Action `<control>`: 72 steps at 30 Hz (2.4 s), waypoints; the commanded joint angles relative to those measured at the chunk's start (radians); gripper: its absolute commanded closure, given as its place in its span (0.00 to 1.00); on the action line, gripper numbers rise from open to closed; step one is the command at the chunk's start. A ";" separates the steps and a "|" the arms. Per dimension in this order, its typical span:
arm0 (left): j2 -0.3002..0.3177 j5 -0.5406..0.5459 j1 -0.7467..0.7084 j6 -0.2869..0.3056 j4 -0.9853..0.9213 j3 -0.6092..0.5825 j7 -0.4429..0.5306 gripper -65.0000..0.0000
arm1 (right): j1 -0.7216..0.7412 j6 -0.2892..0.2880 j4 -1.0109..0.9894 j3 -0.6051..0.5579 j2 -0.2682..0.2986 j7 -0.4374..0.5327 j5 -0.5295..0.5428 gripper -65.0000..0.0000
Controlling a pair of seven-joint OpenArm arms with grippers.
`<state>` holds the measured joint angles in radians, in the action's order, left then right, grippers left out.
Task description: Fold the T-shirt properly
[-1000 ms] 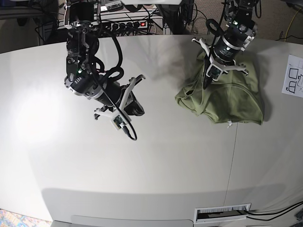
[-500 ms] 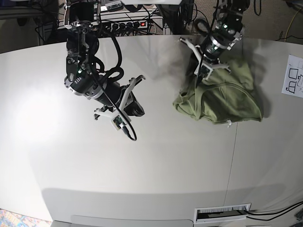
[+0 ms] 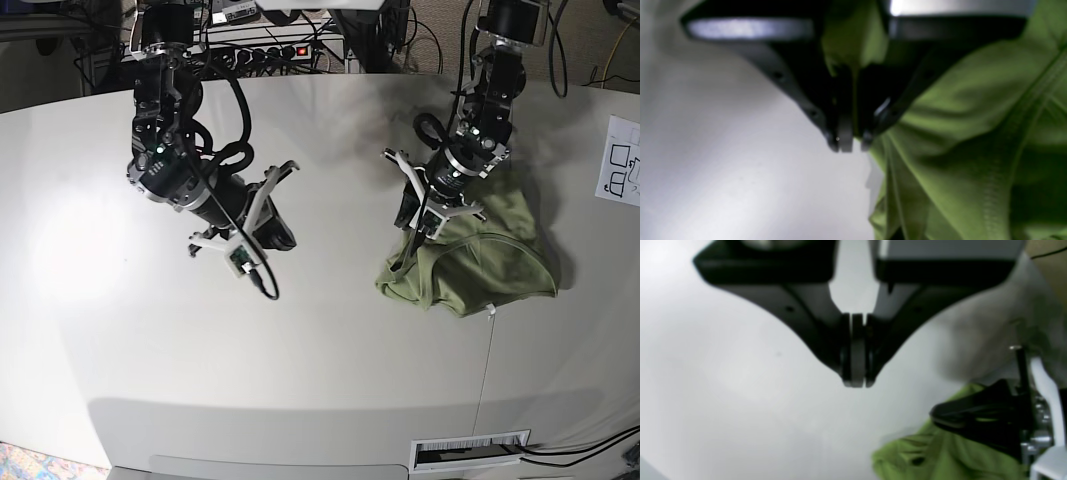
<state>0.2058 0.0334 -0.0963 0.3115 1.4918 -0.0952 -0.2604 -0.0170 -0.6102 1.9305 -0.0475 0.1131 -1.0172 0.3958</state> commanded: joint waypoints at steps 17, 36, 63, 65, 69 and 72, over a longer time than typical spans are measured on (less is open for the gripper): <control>0.011 0.074 -0.168 -0.016 0.613 0.001 -0.353 0.95 | -0.021 -0.001 0.020 0.147 0.139 -0.004 0.055 1.00; 0.011 0.137 -0.689 -0.053 0.806 0.307 -0.360 0.95 | -0.405 -0.001 0.196 0.286 0.236 -0.053 0.136 1.00; 0.013 0.449 -1.091 0.098 0.518 0.438 -0.372 0.99 | -1.014 -0.003 0.253 0.339 0.236 -0.059 0.066 1.00; 0.013 0.461 -1.063 0.109 0.446 0.432 -0.368 0.99 | -1.041 -0.003 0.233 0.339 0.236 -0.034 0.063 1.00; 0.013 0.489 -0.974 0.151 0.296 0.427 -0.367 0.99 | -1.043 -0.003 0.095 0.335 0.236 0.047 0.035 1.00; 0.013 0.491 -0.900 0.182 0.184 0.423 -0.367 0.99 | -1.007 -0.003 -0.046 0.335 0.235 0.089 0.030 1.00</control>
<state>0.2127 0.5144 -0.9752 0.4858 1.6649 0.3241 -0.6285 -1.0130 -0.6052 1.8706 0.2813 0.3405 -0.9344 0.4175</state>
